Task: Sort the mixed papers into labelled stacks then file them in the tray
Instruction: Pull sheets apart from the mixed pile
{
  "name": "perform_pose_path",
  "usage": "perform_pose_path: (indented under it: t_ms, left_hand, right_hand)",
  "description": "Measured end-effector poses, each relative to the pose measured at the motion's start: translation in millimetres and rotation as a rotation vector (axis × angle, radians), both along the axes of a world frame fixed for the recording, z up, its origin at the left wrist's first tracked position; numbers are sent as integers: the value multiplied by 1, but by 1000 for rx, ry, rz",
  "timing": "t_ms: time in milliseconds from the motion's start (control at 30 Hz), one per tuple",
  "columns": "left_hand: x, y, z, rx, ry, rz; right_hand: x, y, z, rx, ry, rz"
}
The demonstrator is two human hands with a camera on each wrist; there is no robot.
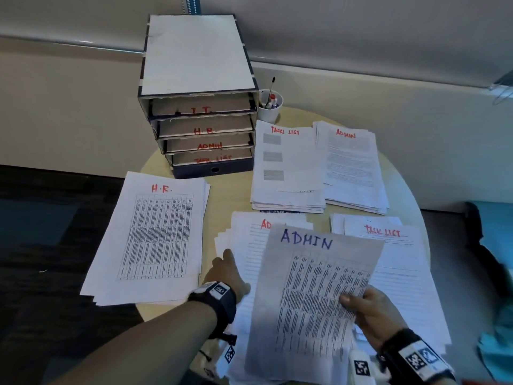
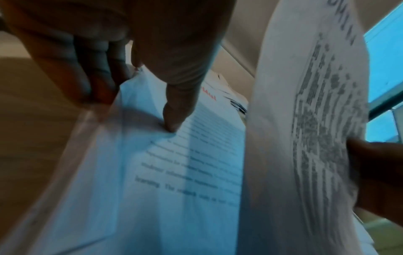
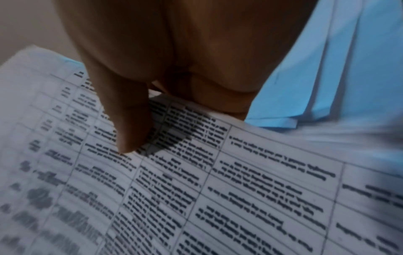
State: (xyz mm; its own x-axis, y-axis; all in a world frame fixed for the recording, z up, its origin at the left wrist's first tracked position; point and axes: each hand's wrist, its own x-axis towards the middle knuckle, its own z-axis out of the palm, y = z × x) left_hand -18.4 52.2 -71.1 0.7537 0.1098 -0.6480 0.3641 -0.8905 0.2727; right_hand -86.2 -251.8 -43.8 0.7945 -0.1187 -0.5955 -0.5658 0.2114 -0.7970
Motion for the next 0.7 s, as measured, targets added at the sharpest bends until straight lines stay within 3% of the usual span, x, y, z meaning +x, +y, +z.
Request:
perform_pose_path:
  t_ms: [133,267,367,500,633,700]
  left_hand:
    - [-2,8,-14,-161,-105,194]
    - [-10,28,-11,-218,-237,274]
    - [-10,44,-9,-231,-293,254]
    - [-6,63,-8,-295,-301,144]
    - [-6,69,-12,-302,-306,72]
    - [-9,73,-16,-342,-278,135]
  right_hand:
    - [-3,6,1,-317,-45,75]
    - [-5,12,-12,-482,-66,174]
    - [-3,19,-8,-408,-51,153]
    - [3,23,8,7,91,23]
    - [8,26,9,44,56,-25]
    - [10,28,11,31,19,-35]
